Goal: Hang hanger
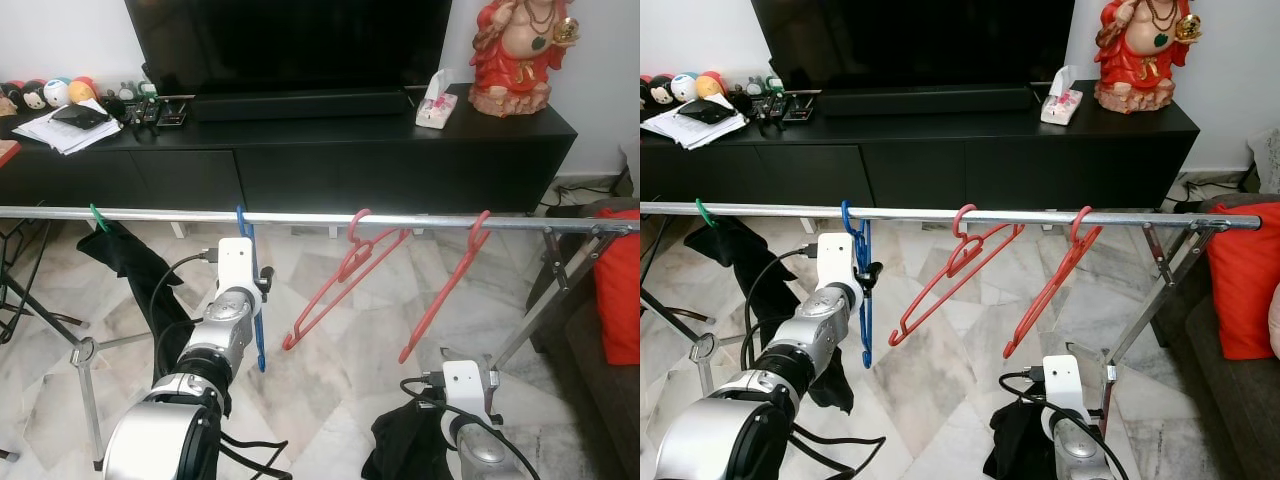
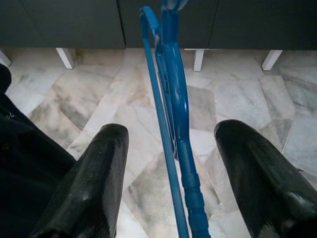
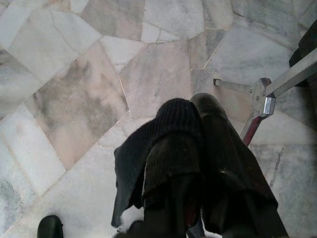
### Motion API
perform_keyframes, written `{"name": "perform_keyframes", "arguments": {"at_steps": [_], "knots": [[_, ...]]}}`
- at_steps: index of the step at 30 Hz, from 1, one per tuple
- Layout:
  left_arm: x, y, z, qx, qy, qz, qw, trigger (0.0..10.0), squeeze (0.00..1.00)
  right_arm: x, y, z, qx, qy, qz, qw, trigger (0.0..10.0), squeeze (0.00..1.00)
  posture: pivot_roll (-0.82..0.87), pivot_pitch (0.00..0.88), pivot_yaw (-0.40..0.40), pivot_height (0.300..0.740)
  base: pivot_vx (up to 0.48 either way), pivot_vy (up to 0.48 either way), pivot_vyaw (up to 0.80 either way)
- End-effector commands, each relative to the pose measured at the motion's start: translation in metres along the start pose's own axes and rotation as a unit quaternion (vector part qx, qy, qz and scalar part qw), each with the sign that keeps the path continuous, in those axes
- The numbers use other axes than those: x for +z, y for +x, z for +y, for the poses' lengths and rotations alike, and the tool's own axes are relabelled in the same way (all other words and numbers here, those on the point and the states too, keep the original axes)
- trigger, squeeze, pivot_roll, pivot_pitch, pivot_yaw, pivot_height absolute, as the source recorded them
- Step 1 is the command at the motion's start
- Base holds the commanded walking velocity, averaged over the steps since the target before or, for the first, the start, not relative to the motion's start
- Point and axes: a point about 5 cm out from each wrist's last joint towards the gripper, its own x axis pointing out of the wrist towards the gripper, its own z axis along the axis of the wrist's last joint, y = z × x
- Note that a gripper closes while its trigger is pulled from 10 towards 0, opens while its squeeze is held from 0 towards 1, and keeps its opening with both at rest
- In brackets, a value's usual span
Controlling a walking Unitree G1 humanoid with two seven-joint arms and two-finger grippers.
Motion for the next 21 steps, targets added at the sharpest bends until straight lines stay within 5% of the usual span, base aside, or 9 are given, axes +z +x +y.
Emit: {"name": "perform_keyframes", "arguments": {"at_steps": [1,5,6,7,8,9,21], "knots": [[0.0024,0.0015,0.0033,0.008,0.006,-0.001,1.0,10.0,0.0,0.0047,0.0014,0.0016,0.001,0.004,-0.009,1.0,10.0,0.0,-0.16,0.0,0.068,0.74,0.0,0.0,0.0],[0.0015,0.0021,0.0045,0.018,0.006,0.003,1.0,10.0,0.0,0.0047,0.0013,0.0015,0.001,0.004,-0.01,1.0,10.0,0.0,-0.16,0.0,0.068,0.74,0.0,0.0,0.0],[0.0014,0.0021,0.0046,0.019,0.006,0.003,1.0,6.6,0.0,0.0043,0.0012,0.0011,0.001,0.004,-0.009,1.0,10.0,0.0,-0.16,0.0,0.068,0.74,0.0,0.0,0.0],[0.0013,0.0022,0.0047,0.019,0.006,0.003,1.0,1.7,0.0,0.004,0.0011,0.0007,0.0,0.004,-0.008,1.0,10.0,0.0,-0.16,0.0,0.068,0.74,0.0,0.0,0.0],[0.0013,0.0022,0.0047,0.019,0.006,0.003,1.0,1.7,0.0,0.004,0.0011,0.0006,0.0,0.004,-0.008,1.0,10.0,0.0,-0.16,0.0,0.068,0.74,0.0,0.0,0.0],[0.0006,0.0022,0.0047,0.018,0.003,0.005,1.0,0.0,0.0,0.0038,0.0011,0.0004,0.0,0.004,-0.008,1.0,10.0,0.0,-0.16,0.0,0.068,0.74,0.0,0.0,0.0],[-0.0015,0.0022,0.004,0.017,-0.001,0.01,1.0,0.0,0.0,0.0042,0.0012,0.0024,0.002,0.005,-0.009,1.0,10.0,0.0,-0.16,0.0,0.068,0.74,0.0,0.0,0.0]]}}
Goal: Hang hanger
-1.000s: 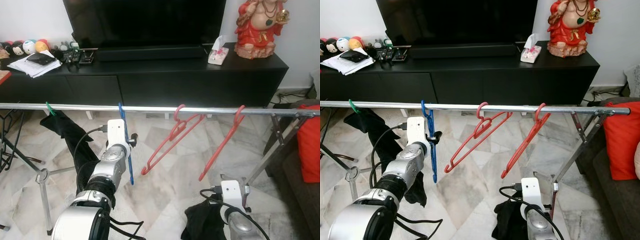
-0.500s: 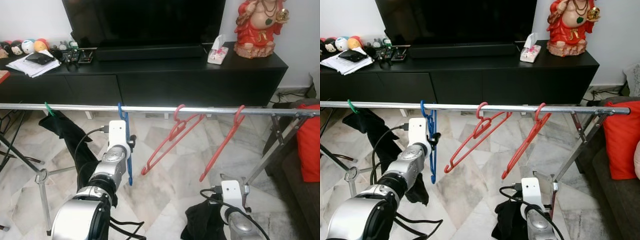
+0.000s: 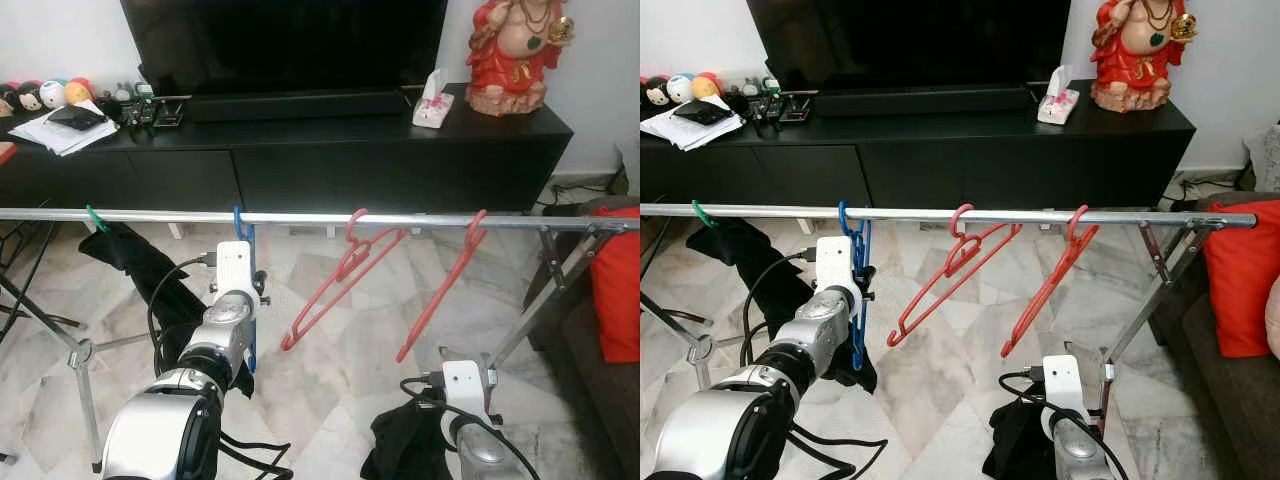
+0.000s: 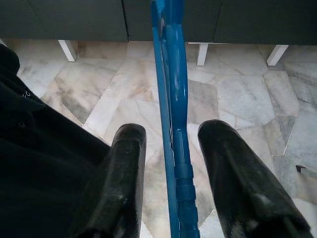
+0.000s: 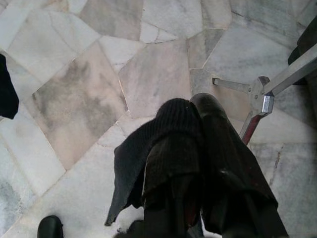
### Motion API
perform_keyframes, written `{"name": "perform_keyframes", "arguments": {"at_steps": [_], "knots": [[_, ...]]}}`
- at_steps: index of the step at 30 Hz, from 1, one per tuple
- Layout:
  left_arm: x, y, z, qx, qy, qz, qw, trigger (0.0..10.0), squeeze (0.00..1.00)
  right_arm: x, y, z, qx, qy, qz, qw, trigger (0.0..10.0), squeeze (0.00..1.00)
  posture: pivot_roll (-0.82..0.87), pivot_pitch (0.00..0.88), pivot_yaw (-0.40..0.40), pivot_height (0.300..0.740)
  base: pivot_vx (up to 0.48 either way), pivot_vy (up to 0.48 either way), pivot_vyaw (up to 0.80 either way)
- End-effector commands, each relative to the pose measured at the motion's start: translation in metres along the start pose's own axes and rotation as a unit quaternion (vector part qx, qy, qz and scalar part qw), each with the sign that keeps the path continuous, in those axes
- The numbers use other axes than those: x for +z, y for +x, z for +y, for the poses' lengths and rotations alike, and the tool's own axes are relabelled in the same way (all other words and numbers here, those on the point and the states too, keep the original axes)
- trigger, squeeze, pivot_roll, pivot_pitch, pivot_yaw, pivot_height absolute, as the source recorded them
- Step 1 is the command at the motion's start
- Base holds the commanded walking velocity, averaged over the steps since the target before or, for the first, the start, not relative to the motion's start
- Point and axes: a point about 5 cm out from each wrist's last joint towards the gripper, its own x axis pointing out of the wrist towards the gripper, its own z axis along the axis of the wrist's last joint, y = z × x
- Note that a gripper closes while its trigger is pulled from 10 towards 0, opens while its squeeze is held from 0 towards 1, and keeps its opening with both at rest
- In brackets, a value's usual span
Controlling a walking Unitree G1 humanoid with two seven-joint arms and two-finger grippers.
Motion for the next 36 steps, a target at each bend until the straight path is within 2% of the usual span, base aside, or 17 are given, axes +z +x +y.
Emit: {"name": "perform_keyframes", "arguments": {"at_steps": [1,29,36], "knots": [[0.0037,0.0011,0.0019,0.005,0.006,-0.001,1.0,0.0,0.0,0.0043,0.0012,0.0024,0.002,0.005,-0.009,1.0,10.0,0.0,-0.16,0.0,0.068,0.74,0.0,0.0,0.0],[0.0006,0.0007,0.0027,0.006,0.004,0.002,1.0,0.0,0.0,0.0047,0.0011,0.0052,0.007,0.001,-0.011,1.0,10.0,0.0,-0.16,0.0,0.065,0.74,0.0,0.0,0.0],[0.0077,0.0003,0.0006,-0.003,0.024,-0.031,0.999,0.0,0.0,0.0053,0.0012,0.0062,0.008,0.001,-0.013,1.0,10.0,0.0,-0.16,0.0,0.063,0.74,0.0,0.0,0.0]]}}
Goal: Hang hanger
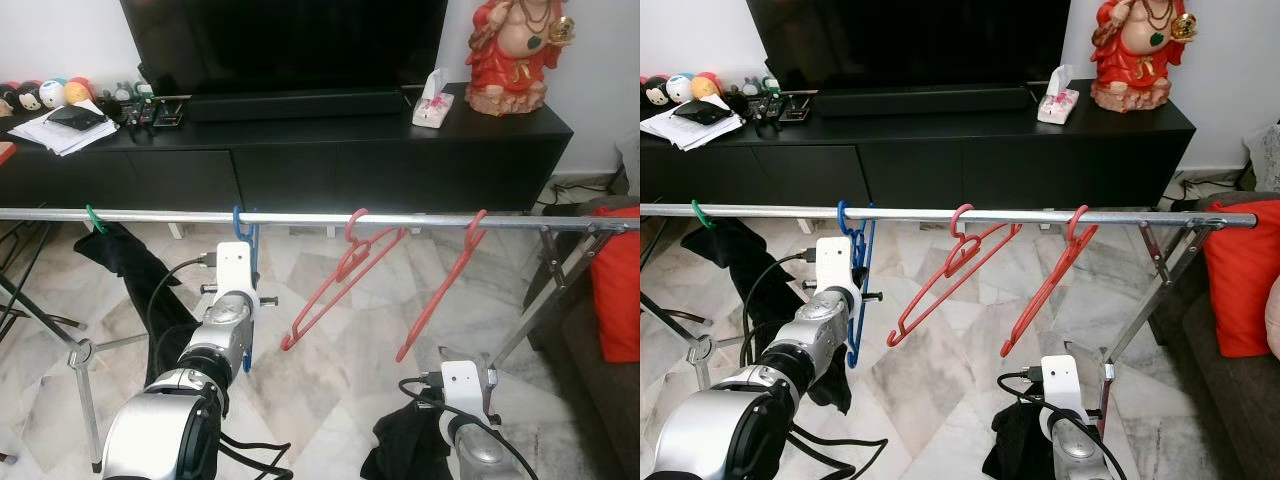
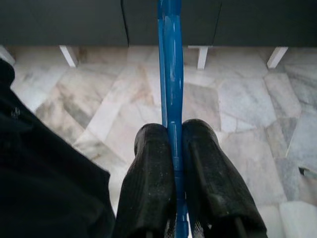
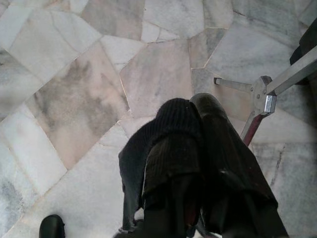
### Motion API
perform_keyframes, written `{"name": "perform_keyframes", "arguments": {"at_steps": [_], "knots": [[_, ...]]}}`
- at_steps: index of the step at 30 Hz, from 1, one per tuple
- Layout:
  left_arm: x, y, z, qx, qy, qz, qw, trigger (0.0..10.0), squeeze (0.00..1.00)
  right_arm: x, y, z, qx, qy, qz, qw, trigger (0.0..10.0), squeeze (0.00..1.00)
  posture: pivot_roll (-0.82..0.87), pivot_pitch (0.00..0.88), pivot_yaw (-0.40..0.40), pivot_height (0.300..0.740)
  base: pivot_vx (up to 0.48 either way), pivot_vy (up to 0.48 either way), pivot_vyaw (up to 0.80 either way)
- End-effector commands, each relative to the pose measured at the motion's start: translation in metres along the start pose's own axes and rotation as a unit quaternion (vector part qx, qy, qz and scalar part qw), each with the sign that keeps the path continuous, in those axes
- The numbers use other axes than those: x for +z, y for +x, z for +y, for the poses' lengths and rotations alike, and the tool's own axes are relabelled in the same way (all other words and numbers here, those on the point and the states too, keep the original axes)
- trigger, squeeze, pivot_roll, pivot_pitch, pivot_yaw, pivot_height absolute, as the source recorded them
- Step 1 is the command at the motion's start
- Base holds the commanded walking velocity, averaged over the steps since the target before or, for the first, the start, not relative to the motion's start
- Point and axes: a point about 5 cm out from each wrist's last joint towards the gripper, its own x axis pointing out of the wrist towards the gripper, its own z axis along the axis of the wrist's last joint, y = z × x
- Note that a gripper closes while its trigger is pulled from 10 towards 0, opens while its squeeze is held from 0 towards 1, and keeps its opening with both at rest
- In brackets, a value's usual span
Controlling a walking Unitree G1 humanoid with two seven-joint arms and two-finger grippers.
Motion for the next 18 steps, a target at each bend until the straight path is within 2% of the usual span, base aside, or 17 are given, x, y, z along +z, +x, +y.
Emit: {"name": "perform_keyframes", "arguments": {"at_steps": [1,10,11,12,13,15,16,18], "knots": [[0.006,0.001,0.002,0.0,0.013,-0.019,1.0,0.0,0.0,0.005,0.001,0.004,0.005,0.0,-0.013,1.0,10.0,0.0,-0.15,0.0,0.061,0.74,0.0,0.0,0.0],[0.014,-0.002,0.003,-0.016,0.035,-0.069,0.997,0.0,0.0,0.005,0.001,0.004,0.006,-0.002,-0.013,1.0,10.0,0.0,-0.15,0.0,0.061,0.74,0.0,0.0,0.0],[0.01,-0.004,0.003,-0.025,0.051,-0.074,0.996,1.1,0.0,0.004,0.001,0.004,0.006,-0.002,-0.014,1.0,10.0,0.0,-0.15,0.0,0.062,0.74,0.0,0.0,0.0],[0.008,-0.005,0.003,-0.03,0.06,-0.076,0.995,1.1,0.0,0.004,0.001,0.003,0.006,-0.002,-0.013,1.0,10.0,0.0,-0.15,0.0,0.062,0.74,0.0,0.0,0.0],[0.004,-0.007,0.004,-0.034,0.073,-0.077,0.994,3.0,0.0,0.003,0.0,0.003,0.005,-0.003,-0.013,1.0,10.0,0.0,-0.15,0.0,0.062,0.74,0.0,0.0,0.0],[-0.001,-0.009,0.005,-0.036,0.087,-0.078,0.992,3.0,0.0,0.003,0.0,0.003,0.005,-0.003,-0.012,1.0,10.0,0.0,-0.15,0.0,0.062,0.74,0.0,0.0,0.0],[-0.018,-0.017,0.013,-0.032,0.108,-0.075,0.991,10.0,0.0,0.001,0.0,0.002,0.004,-0.003,-0.011,1.0,10.0,0.0,-0.15,0.0,0.06,0.74,0.0,0.0,0.0],[-0.025,-0.021,0.016,-0.032,0.117,-0.073,0.99,10.0,0.0,0.001,-0.001,0.001,0.004,-0.003,-0.011,1.0,10.0,0.0,-0.15,0.0,0.06,0.74,0.0,0.0,0.0]]}}
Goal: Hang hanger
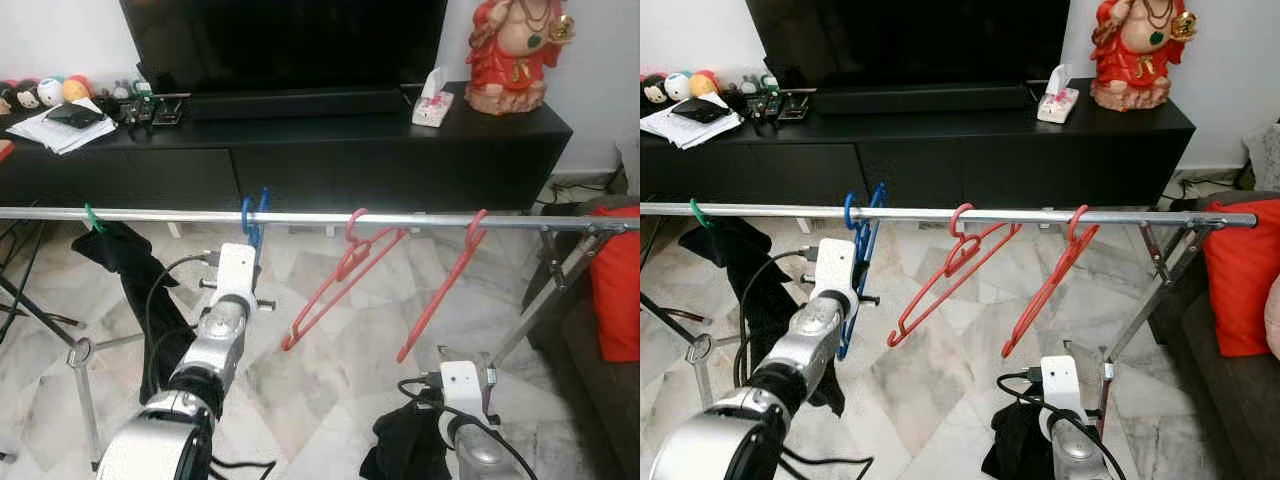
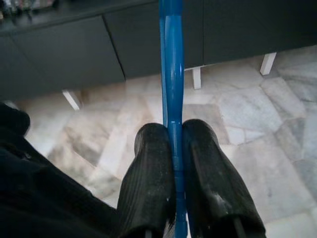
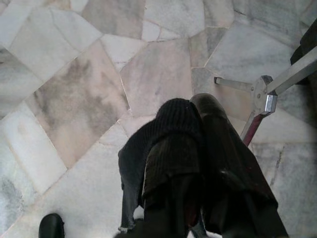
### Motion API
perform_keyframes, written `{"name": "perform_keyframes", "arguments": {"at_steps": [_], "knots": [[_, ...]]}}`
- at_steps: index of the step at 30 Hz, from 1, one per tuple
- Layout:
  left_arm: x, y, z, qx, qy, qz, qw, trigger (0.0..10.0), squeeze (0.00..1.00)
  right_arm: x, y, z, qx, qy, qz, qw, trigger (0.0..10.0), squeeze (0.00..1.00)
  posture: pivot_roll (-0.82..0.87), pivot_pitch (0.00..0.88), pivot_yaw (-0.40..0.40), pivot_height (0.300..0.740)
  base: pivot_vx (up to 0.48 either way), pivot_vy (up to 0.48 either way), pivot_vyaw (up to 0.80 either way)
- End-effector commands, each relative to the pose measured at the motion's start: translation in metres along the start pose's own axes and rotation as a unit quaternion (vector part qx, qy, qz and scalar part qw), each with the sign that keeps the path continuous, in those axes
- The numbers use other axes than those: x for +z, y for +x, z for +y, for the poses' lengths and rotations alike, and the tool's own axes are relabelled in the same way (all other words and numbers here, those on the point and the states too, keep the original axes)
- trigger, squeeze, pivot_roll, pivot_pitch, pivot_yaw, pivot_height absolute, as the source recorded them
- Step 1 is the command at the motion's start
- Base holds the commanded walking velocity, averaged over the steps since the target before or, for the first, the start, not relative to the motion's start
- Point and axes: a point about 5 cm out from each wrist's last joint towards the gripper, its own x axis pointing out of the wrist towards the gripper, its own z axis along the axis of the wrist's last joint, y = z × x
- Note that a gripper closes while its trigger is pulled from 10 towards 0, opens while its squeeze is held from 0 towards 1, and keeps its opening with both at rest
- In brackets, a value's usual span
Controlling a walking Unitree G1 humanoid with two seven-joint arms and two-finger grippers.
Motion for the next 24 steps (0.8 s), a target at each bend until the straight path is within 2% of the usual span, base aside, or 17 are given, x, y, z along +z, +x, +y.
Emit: {"name": "perform_keyframes", "arguments": {"at_steps": [1,5,6,7,11,12,14,15,18,20,21,24], "knots": [[-0.006,-0.004,0.004,0.0,0.018,0.003,1.0,10.0,0.0,0.002,0.0,0.001,0.002,-0.001,-0.01,1.0,10.0,0.0,-0.15,0.0,0.06,0.74,0.0,0.0,0.0],[-0.006,-0.005,0.004,-0.001,0.019,0.002,1.0,10.0,0.0,0.002,0.0,0.001,0.002,-0.001,-0.01,1.0,10.0,0.0,-0.15,0.0,0.06,0.74,0.0,0.0,0.0],[-0.012,-0.02,0.011,0.009,0.031,-0.013,0.999,10.0,0.0,0.003,0.0,0.001,0.006,-0.004,-0.014,1.0,10.0,0.0,-0.13,0.0,0.047,0.74,0.0,0.0,0.0],[-0.013,-0.025,0.013,0.012,0.034,-0.017,0.999,10.0,0.0,0.003,0.0,0.001,0.007,-0.005,-0.015,1.0,10.0,0.0,-0.13,0.0,0.047,0.74,0.0,0.0,0.0],[-0.013,-0.04,0.018,0.013,0.05,-0.031,0.998,10.0,0.0,0.005,0.0,0.0,0.006,-0.004,-0.021,1.0,10.0,0.0,-0.13,0.0,0.051,0.74,0.0,0.0,0.0],[-0.013,-0.04,0.018,0.013,0.05,-0.031,0.998,10.0,0.0,0.005,0.0,0.0,0.006,-0.004,-0.021,1.0,10.0,0.0,-0.13,0.0,0.051,0.74,0.0,0.0,0.0],[-0.02,-0.051,0.031,0.024,0.066,-0.027,0.997,10.0,0.0,0.004,0.0,-0.003,0.003,-0.003,-0.02,1.0,10.0,0.0,-0.13,0.0,0.054,0.74,0.0,0.0,0.0],[-0.02,-0.051,0.031,0.024,0.066,-0.027,0.997,10.0,0.0,0.004,0.0,-0.003,0.003,-0.003,-0.02,1.0,10.0,0.0,-0.13,0.0,0.054,0.74,0.0,0.0,0.0],[-0.038,-0.063,0.047,0.053,0.068,0.008,0.996,10.0,0.0,0.002,-0.001,-0.004,0.001,-0.005,-0.018,1.0,10.0,0.0,-0.13,0.0,0.058,0.74,0.0,0.0,0.0],[-0.048,-0.069,0.056,0.073,0.052,0.027,0.996,10.0,0.0,0.001,-0.001,-0.005,0.0,-0.004,-0.018,1.0,10.0,0.0,-0.13,0.0,0.061,0.74,0.0,0.0,0.0],[-0.062,-0.074,0.064,0.09,0.051,0.049,0.993,10.0,0.0,0.001,-0.001,-0.005,0.0,-0.004,-0.017,1.0,10.0,0.0,-0.13,0.0,0.061,0.74,0.0,0.0,0.0],[-0.085,-0.084,0.073,0.1,0.059,0.092,0.989,10.0,0.0,0.001,-0.001,-0.006,-0.001,-0.005,-0.017,1.0,10.0,0.0,-0.14,0.0,0.062,0.74,0.0,0.0,0.0]]}}
